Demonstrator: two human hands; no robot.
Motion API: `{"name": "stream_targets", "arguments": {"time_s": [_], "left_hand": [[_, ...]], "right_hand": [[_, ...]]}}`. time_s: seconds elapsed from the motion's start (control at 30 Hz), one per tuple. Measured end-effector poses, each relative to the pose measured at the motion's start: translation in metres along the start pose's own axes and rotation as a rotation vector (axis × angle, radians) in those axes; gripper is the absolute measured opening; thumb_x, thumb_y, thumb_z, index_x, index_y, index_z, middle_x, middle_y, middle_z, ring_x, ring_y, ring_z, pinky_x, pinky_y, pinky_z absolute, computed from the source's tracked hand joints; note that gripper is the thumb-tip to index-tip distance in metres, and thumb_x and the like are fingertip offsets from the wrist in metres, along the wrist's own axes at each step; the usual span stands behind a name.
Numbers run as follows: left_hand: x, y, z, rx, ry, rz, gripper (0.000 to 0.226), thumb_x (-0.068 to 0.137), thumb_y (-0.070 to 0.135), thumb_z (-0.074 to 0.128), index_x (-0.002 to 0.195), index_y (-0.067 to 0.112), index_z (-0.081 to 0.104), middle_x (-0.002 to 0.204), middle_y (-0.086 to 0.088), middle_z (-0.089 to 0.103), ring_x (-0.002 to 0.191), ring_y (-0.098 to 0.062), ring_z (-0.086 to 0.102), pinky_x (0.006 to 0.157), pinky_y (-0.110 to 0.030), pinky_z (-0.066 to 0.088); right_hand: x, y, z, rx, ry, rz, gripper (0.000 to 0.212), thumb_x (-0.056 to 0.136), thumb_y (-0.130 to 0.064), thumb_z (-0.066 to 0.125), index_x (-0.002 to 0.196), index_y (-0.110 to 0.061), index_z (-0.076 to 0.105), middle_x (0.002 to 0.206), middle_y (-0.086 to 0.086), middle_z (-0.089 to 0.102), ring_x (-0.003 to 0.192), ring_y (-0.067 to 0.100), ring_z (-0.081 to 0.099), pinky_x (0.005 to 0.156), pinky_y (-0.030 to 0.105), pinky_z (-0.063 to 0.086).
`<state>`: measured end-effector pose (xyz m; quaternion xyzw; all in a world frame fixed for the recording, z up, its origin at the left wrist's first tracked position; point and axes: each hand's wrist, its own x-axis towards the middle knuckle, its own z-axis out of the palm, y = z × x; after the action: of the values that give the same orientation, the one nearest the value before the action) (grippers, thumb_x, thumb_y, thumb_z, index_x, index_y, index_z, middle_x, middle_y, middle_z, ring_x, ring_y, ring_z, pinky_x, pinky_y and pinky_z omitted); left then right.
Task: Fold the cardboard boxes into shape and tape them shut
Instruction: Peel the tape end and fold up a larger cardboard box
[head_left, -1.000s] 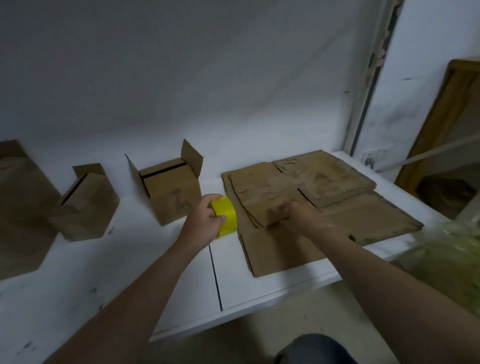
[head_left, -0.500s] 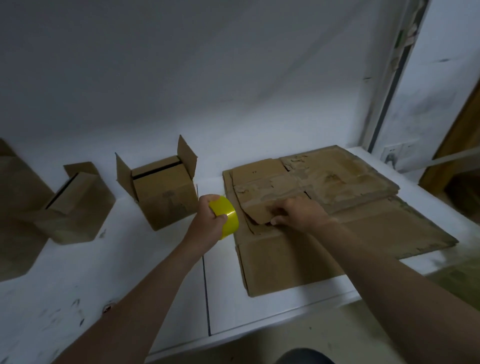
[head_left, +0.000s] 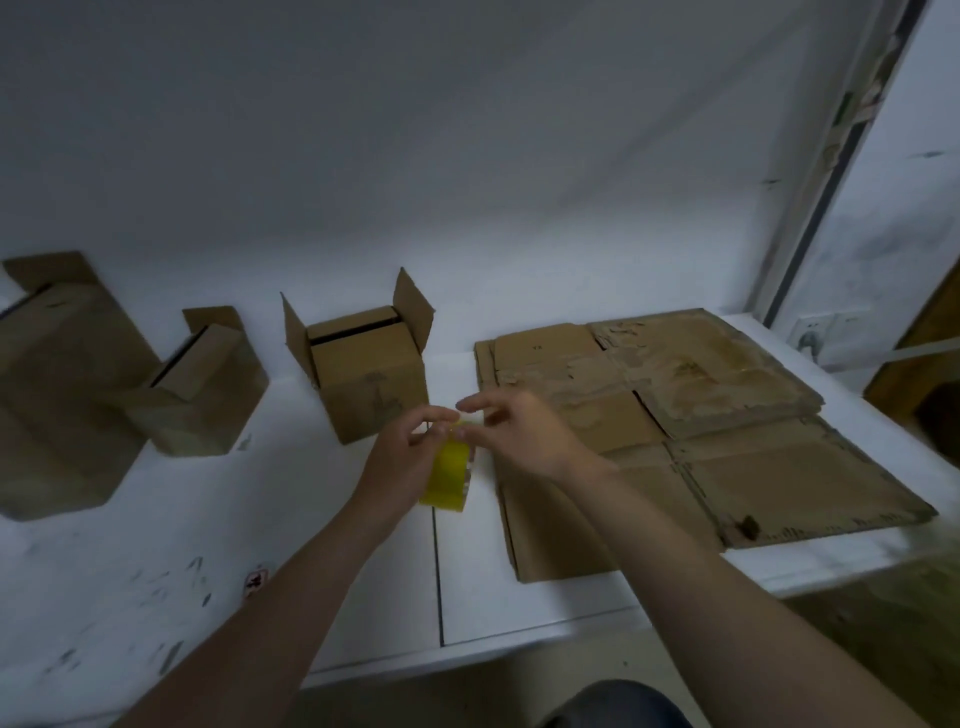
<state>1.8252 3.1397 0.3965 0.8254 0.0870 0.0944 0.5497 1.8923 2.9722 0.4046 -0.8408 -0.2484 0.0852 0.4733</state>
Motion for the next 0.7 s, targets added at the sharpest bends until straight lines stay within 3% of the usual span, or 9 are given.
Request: {"name": "stream_targets", "arguments": {"time_s": [0.1,0.17,0.23,0.3,0.4,0.5,0.7], "left_hand": [[-0.013,-0.007,-0.027,-0.02,0.033,0.014,0.018,0.104,0.03,0.054,0.104,0.041,0.068,0.111,0.013,0.065,0.088,-0.001,0.065,0.059,-0.015,0.049],[-0.022,-0.012,-0.044,0.05,0.034,0.0,0.018,0.103,0.033,0.054,0.116,0.044,0.062,0.118,0.008,0.064,0.095,-0.008,0.065,0.069,-0.024,0.052],[-0.029,-0.017,-0.062,0.028,0.02,-0.079,0.045,0.101,0.036,0.059,0.14,0.045,0.04,0.122,0.006,0.061,0.1,-0.016,0.065,0.079,-0.036,0.057],[-0.036,-0.022,-0.078,-0.05,0.051,-0.138,0.066,0.093,0.032,0.071,0.14,0.046,0.027,0.112,0.002,0.063,0.094,-0.02,0.068,0.074,-0.042,0.062],[-0.048,-0.028,-0.094,0.186,0.18,0.034,0.04,0.088,0.032,0.077,0.115,0.037,0.047,0.11,0.003,0.053,0.09,-0.011,0.064,0.072,-0.032,0.059],[-0.053,-0.029,-0.099,0.305,0.207,0.145,0.012,0.092,0.03,0.071,0.103,0.029,0.065,0.114,0.004,0.052,0.098,-0.009,0.062,0.083,-0.031,0.055],[-0.052,-0.022,-0.094,0.302,0.218,0.199,0.015,0.092,0.026,0.072,0.105,0.019,0.074,0.106,0.007,0.064,0.097,-0.009,0.064,0.082,-0.033,0.055]], "right_hand": [[0.003,-0.018,0.025,0.091,0.123,0.004,0.017,0.092,-0.031,0.074,0.099,-0.017,0.081,0.097,-0.009,0.076,0.088,0.0,0.068,0.079,0.017,0.052],[0.003,-0.03,0.044,0.112,0.157,0.008,0.014,0.092,-0.029,0.074,0.091,-0.017,0.08,0.085,-0.014,0.073,0.08,-0.004,0.066,0.067,0.007,0.046],[0.004,-0.04,0.065,0.079,0.155,0.0,0.012,0.093,-0.03,0.072,0.088,-0.021,0.079,0.085,-0.014,0.072,0.078,-0.001,0.066,0.066,0.009,0.045],[0.002,-0.046,0.084,0.041,0.175,0.0,0.012,0.093,-0.031,0.071,0.083,-0.027,0.076,0.085,-0.014,0.072,0.076,-0.001,0.065,0.064,0.011,0.044],[-0.002,-0.05,0.097,0.032,0.201,-0.024,0.02,0.092,-0.032,0.072,0.072,-0.035,0.068,0.08,-0.015,0.07,0.068,-0.003,0.063,0.056,0.008,0.04],[-0.002,-0.054,0.099,0.01,0.188,-0.051,0.017,0.091,-0.032,0.072,0.075,-0.033,0.07,0.081,-0.01,0.071,0.07,0.004,0.065,0.061,0.018,0.045],[-0.01,-0.055,0.094,-0.053,0.149,-0.071,0.012,0.095,-0.035,0.068,0.084,-0.033,0.072,0.086,-0.012,0.071,0.076,0.001,0.063,0.064,0.016,0.047]]}}
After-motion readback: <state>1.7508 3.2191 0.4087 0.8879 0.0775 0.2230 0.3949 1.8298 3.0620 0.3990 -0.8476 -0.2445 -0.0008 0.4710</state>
